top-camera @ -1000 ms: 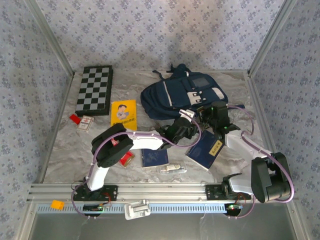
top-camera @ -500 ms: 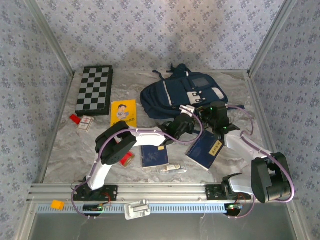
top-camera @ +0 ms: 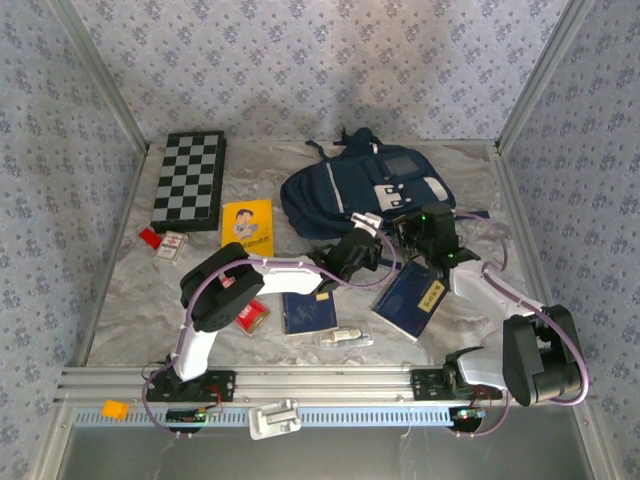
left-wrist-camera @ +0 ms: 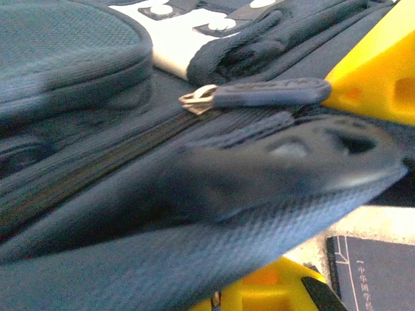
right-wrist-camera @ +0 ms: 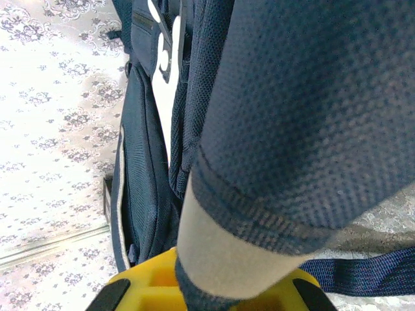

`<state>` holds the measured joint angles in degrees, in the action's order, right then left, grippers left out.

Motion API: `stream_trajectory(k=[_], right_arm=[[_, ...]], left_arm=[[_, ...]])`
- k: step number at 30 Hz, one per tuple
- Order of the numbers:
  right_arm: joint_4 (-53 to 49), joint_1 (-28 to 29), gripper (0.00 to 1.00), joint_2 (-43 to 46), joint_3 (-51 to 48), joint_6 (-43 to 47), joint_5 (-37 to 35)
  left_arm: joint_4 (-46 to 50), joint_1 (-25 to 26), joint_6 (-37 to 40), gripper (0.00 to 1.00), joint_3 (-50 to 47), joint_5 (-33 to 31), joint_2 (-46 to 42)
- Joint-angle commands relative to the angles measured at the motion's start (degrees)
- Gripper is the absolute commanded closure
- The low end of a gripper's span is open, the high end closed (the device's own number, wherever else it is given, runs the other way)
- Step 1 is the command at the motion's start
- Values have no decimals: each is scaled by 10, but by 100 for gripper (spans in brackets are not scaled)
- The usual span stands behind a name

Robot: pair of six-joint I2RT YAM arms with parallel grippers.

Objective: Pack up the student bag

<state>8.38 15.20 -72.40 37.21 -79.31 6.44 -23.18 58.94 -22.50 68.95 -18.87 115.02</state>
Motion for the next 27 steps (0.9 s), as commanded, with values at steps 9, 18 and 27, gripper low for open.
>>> stream_trajectory(k=[9,18,27], right_arm=[[12,-21,100,23,23,5,24],[4,-75,100,17,32,36,70],[-33,-163,98,-114,146,129,195]], left_arm=[[19,-31,10,100,-60,4,-80],[65,-50,32,100,-101,50,-131],[147,-17,25,100,-19,161,-107]])
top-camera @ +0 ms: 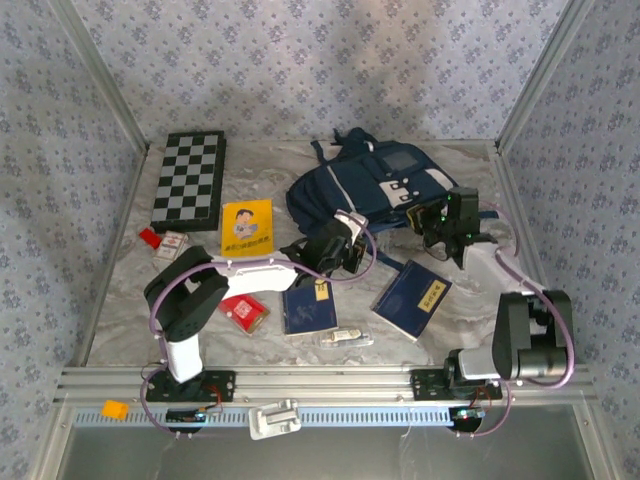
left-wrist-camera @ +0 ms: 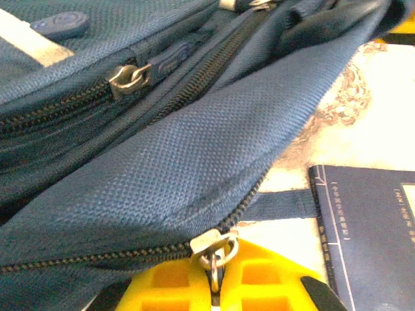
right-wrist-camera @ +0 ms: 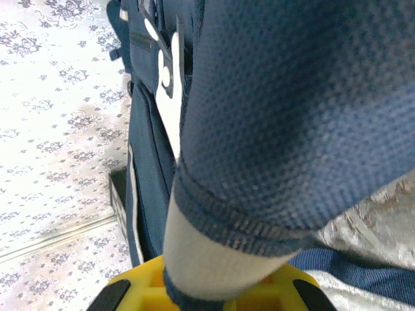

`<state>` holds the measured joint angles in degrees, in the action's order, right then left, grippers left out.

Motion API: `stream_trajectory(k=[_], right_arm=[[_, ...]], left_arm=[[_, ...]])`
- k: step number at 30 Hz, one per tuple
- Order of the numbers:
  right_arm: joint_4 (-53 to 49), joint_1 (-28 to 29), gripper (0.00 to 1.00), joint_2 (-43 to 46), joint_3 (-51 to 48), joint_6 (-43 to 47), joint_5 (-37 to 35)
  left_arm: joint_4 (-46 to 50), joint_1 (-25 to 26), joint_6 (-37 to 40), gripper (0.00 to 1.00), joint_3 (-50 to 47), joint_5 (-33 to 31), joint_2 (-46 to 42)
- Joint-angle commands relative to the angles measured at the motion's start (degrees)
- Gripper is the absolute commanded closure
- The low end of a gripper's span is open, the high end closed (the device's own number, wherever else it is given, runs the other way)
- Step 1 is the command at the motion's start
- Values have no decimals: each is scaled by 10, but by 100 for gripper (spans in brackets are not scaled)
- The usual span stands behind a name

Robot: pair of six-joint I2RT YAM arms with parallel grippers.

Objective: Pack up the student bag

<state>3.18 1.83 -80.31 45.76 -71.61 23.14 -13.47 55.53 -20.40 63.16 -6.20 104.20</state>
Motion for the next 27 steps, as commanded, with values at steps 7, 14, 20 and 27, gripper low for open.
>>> stream_trajectory(k=[7,14,20,27], right_arm=[[-26,-47,81,-104,121,122,95],[-68,-44,36,-43,63,152,96],[-105,-40,21,34,5,155,112],[6,33,18,44,-70,43,100]], left_arm=[[117,6,-28,100,137,52,68],[112,-3,-36,100,159,52,88],[103,-3,-26,100,162,57,86],[100,-3,-23,100,170,72,90]])
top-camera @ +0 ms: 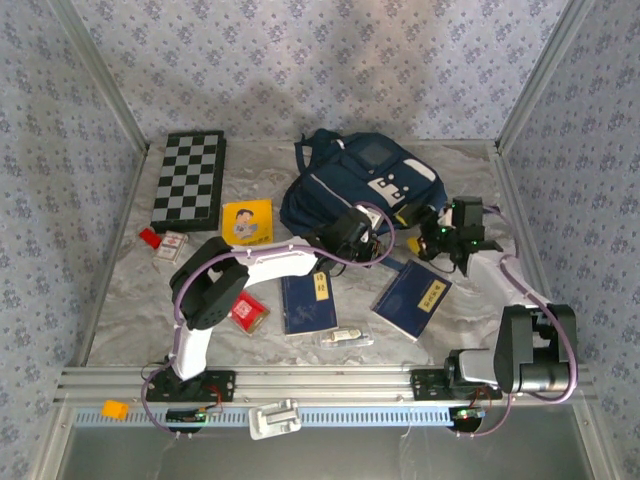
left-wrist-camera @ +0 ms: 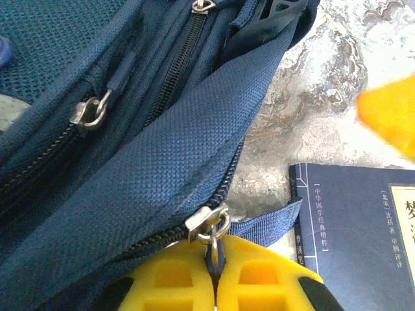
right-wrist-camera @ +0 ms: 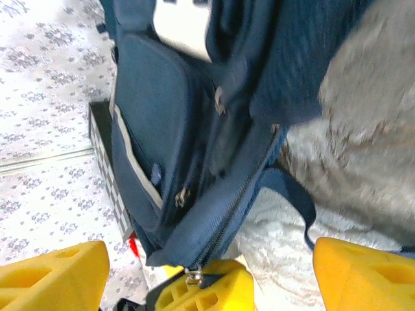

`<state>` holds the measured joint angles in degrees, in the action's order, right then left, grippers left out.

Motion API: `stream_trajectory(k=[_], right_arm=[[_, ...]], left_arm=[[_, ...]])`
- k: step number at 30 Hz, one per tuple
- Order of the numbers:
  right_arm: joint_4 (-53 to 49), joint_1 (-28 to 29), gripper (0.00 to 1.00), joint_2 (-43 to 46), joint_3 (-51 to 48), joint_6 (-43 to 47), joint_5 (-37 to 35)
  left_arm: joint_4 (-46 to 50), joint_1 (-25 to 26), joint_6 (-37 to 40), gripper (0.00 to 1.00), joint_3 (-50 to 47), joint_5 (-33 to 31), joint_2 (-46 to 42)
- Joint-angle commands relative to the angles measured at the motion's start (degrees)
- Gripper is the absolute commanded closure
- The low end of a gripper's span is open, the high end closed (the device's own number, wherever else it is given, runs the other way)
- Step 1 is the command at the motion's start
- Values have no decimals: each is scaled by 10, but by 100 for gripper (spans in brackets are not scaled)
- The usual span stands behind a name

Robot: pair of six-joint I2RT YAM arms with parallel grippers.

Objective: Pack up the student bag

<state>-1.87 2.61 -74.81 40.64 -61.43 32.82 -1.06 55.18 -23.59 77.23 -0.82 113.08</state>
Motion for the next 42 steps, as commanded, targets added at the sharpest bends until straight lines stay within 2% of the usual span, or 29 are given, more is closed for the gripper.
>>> stream_trajectory(k=[1,6,12,16,20,24,33,37,39,40,42], right_arm=[[63,34,19,-17,-18,-64,-4],[93,43,33,-53,-6,-81,-67],[107,56,48,-124,47,-69,-69],[135,50,66,-145,42,-69,-63],[89,36,88,-156,66,-21,-44],[70,15,100,-150,74,12,-14],[-53,-52,100,-137,118,123,61],[-92,-73,100,-137,135,151,61],[-92,-73,100,-139,138,153,52],[-95,-70,99,-140,143,156,49],[-115,-64,87,-145,153,166,36]], left_arm=[[-25,1,10,100,29,20,1],[-18,0,8,100,32,29,-1],[-19,2,10,100,30,33,-7],[-14,2,11,100,27,37,-14],[6,1,25,100,10,29,-34],[14,-8,29,100,-35,9,-69],[37,-71,59,100,-157,19,-155],[49,-90,68,100,-177,26,-172],[46,-88,70,100,-173,50,-172],[42,-84,67,100,-169,60,-169],[32,-69,57,100,-154,64,-157]])
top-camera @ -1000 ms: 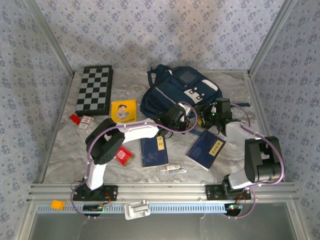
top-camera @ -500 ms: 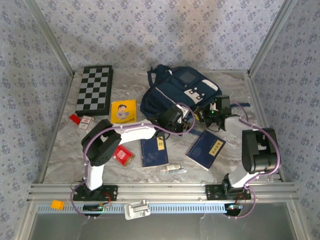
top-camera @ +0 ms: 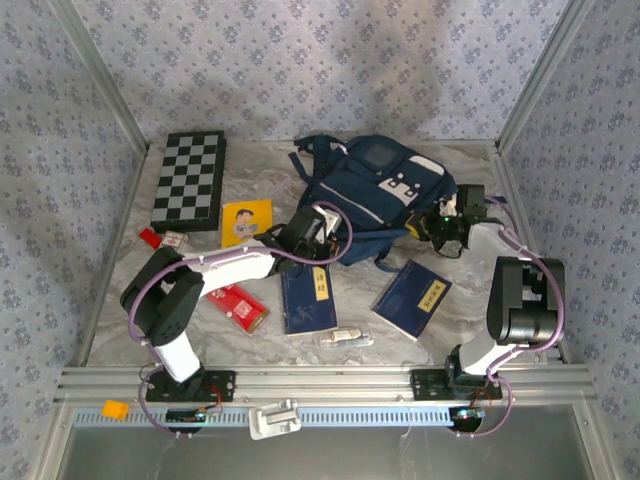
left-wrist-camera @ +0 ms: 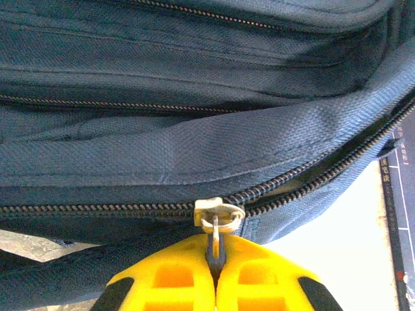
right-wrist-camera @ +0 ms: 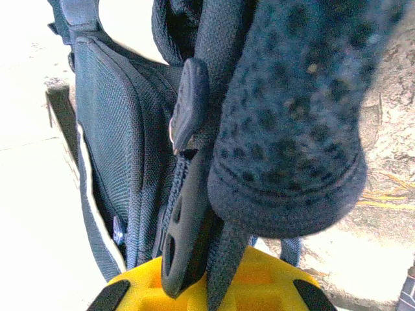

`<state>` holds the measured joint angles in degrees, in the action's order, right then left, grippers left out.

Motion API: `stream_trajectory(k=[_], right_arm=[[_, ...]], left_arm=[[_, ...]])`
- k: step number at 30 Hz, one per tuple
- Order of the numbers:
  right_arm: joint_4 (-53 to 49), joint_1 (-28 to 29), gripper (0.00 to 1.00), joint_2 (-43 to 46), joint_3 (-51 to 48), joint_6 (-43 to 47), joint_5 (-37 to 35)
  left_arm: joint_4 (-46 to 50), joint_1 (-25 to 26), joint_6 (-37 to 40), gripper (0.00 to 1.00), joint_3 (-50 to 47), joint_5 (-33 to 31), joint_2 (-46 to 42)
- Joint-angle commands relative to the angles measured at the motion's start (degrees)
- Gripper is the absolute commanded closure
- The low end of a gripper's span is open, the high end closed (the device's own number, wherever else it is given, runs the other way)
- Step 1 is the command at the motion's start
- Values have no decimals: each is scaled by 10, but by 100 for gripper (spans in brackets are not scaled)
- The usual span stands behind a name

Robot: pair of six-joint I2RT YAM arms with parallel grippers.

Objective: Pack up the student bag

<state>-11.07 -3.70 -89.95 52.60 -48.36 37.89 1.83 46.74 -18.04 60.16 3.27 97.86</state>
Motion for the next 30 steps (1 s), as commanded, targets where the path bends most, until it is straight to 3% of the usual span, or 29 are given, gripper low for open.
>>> stream_trajectory(k=[1,4,7,10,16,21,24,26,30], right_arm=[[-29,1,84,7,36,38,-16],[-47,0,52,30,26,43,-29],[-72,-4,31,65,5,42,-40],[-65,1,19,112,-47,11,-35],[64,52,10,170,-162,-133,-34],[147,125,10,159,-175,-219,-93],[176,137,16,126,-169,-240,-113],[202,137,27,108,-166,-239,-119],[152,128,58,80,-121,-174,-115]], left_arm=[[1,23,0,100,26,24,2],[-5,40,-11,100,55,25,29],[-5,46,-16,100,76,33,47],[-14,50,-19,100,84,33,51],[-19,56,-16,100,99,36,60],[-17,64,-17,100,113,37,66],[-10,70,-10,100,122,36,66],[-5,72,-9,100,125,35,66],[14,71,3,100,129,28,59]])
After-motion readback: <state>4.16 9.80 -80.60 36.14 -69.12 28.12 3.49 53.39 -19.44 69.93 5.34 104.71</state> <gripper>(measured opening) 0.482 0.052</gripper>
